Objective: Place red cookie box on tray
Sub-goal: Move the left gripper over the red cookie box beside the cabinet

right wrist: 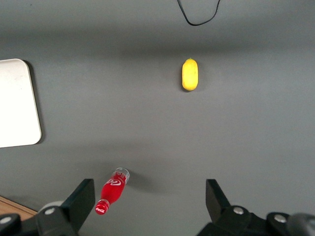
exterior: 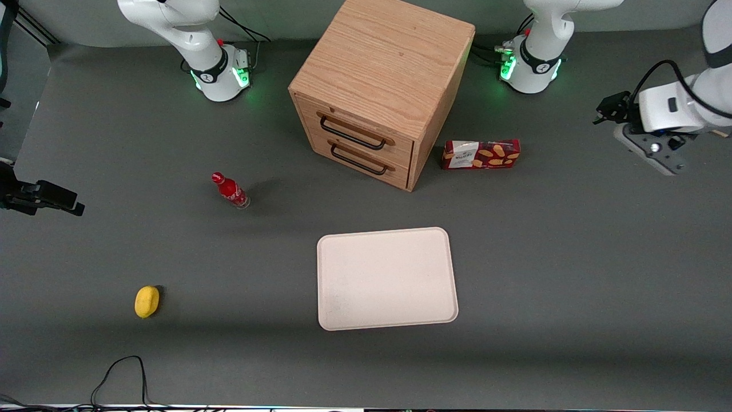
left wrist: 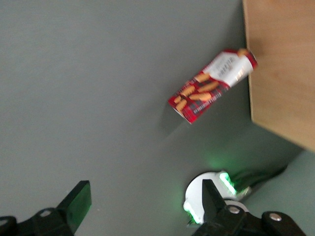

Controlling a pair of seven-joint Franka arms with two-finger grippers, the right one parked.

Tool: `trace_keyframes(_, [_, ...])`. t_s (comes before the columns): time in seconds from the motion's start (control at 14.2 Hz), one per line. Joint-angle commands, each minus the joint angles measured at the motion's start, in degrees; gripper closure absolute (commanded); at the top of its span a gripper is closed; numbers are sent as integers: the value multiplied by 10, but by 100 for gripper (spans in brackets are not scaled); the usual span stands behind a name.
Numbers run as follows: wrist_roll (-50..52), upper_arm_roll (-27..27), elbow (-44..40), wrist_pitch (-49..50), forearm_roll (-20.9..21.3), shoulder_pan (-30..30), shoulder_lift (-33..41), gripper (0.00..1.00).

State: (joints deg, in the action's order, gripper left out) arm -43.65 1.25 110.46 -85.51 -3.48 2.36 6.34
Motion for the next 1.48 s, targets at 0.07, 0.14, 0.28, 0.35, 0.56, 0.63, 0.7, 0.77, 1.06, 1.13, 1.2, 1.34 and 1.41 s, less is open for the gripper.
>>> trace_keyframes(0.07, [-139,-51,90,-67,0,4,31,0])
trace_keyframes(0.14, [-148,-71,118,-88,0,1,45,0])
trace_keyframes(0.28, [-159,-126,190,-154,-5,-10,82,0])
trace_keyframes(0.35, [-165,-161,220,-187,-6,-18,95,0])
trace_keyframes(0.56, [-194,-193,299,-266,-20,-20,112,0])
trace_keyframes(0.63, [-236,-200,329,-302,-53,-20,118,0])
trace_keyframes(0.7, [-285,-201,357,-346,-81,-20,118,0])
trace_keyframes(0.77, [-321,-201,387,-391,-104,-19,118,0])
trace_keyframes(1.06, [-317,-281,427,-469,-117,-19,114,0])
trace_keyframes(1.13, [-297,-287,436,-483,-117,-18,113,0])
trace_keyframes(1.2, [-291,-299,446,-502,-118,-18,112,0])
trace_keyframes(1.34, [-274,-331,468,-548,-131,-17,105,0])
trace_keyframes(1.41, [-267,-338,481,-571,-132,-17,100,0])
